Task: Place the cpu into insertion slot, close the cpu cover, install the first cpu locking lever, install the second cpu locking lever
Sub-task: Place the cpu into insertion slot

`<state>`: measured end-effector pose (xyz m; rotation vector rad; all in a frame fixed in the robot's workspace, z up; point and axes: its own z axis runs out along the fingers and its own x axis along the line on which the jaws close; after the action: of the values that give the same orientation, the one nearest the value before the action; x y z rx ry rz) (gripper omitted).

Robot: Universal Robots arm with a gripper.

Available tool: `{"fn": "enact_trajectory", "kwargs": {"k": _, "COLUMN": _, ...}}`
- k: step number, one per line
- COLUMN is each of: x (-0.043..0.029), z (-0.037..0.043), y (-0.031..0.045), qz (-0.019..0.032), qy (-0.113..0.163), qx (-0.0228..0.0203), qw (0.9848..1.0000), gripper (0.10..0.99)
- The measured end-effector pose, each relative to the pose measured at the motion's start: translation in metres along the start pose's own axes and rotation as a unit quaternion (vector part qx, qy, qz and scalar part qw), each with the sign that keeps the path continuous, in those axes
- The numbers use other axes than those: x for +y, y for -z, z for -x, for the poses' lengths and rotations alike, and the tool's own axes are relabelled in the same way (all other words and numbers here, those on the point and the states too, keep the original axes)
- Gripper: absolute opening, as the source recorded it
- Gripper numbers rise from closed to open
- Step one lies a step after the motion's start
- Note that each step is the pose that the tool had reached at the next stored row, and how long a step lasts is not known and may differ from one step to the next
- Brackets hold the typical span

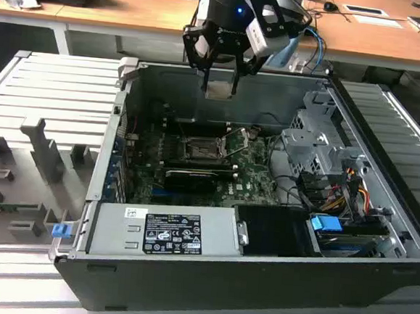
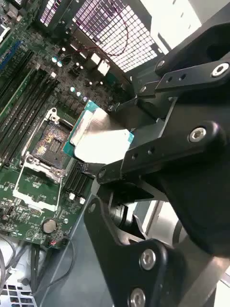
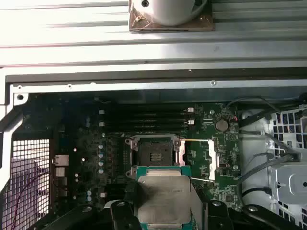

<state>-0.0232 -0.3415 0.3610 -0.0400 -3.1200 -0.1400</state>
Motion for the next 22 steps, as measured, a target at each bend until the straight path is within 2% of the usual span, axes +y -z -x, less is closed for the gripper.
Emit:
{"fn": "enact_trajectory", "kwargs": {"k": 1, "x": 0.0, "z": 0.0, "y": 0.0, "qz": 0.0001, "qy": -0.002, "qx": -0.0002, "qw": 1.0, "gripper": 0.529}}
{"fn": "enact_trajectory", "kwargs": {"k": 5, "x": -0.0001, "z": 0.0, "y": -0.0003, "qz": 0.0007, "qy": -0.039, "qx": -0.0034, "qw": 0.9992, "gripper": 0.529}}
{"fn": "enact_trajectory", "kwargs": {"k": 10, "x": -0.0007, "z": 0.0001, "y": -0.0028, "qz": 0.0008, "qy": -0.041, "qx": -0.0036, "qw": 0.9991, "gripper": 0.529}}
{"fn": "enact_trajectory", "kwargs": {"k": 11, "x": -0.0007, "z": 0.0001, "y": -0.0031, "qz": 0.0012, "qy": -0.065, "qx": -0.0057, "qw": 0.9979, "gripper": 0.529}}
{"fn": "enact_trajectory", "kwargs": {"k": 12, "x": -0.0007, "z": 0.0001, "y": -0.0033, "qz": 0.0014, "qy": -0.07, "qx": -0.0061, "qw": 0.9976, "gripper": 0.529}}
{"fn": "enact_trajectory", "kwargs": {"k": 15, "x": -0.0008, "z": 0.0001, "y": -0.0041, "qz": 0.0017, "qy": -0.078, "qx": -0.007, "qw": 0.9969, "gripper": 0.529}}
{"fn": "enact_trajectory", "kwargs": {"k": 22, "x": -0.001, "z": 0.0001, "y": -0.0061, "qz": 0.0015, "qy": -0.08, "qx": -0.007, "qw": 0.9968, "gripper": 0.529}}
